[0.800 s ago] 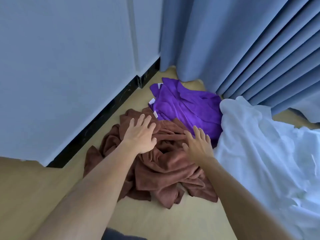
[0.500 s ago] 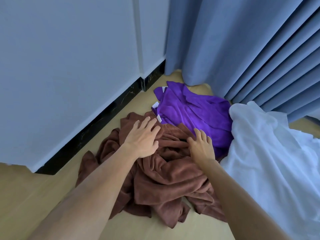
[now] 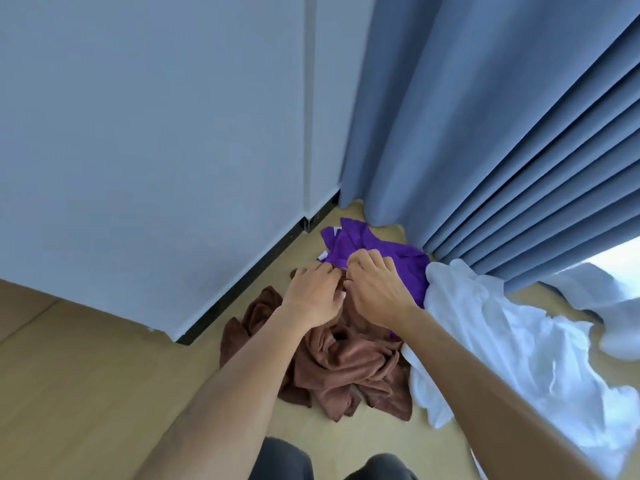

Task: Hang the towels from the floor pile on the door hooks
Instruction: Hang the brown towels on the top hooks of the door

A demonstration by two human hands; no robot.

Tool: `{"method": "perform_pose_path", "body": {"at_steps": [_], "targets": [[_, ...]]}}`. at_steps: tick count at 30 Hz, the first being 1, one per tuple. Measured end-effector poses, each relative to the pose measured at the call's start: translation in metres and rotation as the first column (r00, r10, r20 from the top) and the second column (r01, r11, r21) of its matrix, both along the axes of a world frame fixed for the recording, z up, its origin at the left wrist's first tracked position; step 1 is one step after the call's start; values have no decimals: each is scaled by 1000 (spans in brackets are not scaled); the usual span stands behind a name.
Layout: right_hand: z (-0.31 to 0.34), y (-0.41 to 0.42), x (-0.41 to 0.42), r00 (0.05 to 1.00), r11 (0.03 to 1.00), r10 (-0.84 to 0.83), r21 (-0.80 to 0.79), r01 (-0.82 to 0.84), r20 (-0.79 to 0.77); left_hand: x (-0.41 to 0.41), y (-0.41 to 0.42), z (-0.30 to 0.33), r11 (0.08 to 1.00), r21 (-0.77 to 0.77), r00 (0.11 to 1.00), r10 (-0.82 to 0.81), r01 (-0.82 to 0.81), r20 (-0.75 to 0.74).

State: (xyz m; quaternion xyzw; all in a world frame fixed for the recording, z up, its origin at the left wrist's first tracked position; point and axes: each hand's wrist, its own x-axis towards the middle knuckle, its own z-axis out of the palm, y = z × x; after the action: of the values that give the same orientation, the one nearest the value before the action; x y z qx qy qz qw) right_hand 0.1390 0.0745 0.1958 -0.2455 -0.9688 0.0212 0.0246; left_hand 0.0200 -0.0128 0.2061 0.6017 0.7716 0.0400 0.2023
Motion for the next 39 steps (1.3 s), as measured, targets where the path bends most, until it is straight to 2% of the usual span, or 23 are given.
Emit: {"method": "perform_pose_path", "body": {"at_steps": [5,9,13,16,22,27,31,34,36,39], "targets": [[208,-9,-19,997,995,15,-95,-22,-71,-19,-9,210,982,106,978,138,-155,157],[371,-5,-27,992,978,0,-209,-27,-128,-30,-10,362,961,125,934,203,-248,295],[502,5,-27,988,981,33,-186,-61,-149,-35,-11,484,947,169,914,199,-272,354],[570,12,-23,981,978,40,-194,-77,-189,-34,-14,552,925,247,918,193,-287,346],[646,5,-20,965,954,85,-260,-151,-249,-22,-28,631,907,251,913,250,-337,323],[683,-3,-14,928,931,169,-255,-260,-331,-9,-46,667,908,288,951,272,-304,146],[700,-2,-8,917,919,264,-210,-333,-301,-4,-58,688,870,341,934,332,-357,130],[711,-6,-1,882,909,294,-179,-377,-368,5,-62,702,855,397,937,346,-334,44],[720,-12,2,852,896,295,-185,-404,-434,13,-62,706,817,453,928,366,-357,72],[731,-16,2,832,882,283,-210,-421,-478,24,-63,712,741,479,882,393,-471,259]]}}
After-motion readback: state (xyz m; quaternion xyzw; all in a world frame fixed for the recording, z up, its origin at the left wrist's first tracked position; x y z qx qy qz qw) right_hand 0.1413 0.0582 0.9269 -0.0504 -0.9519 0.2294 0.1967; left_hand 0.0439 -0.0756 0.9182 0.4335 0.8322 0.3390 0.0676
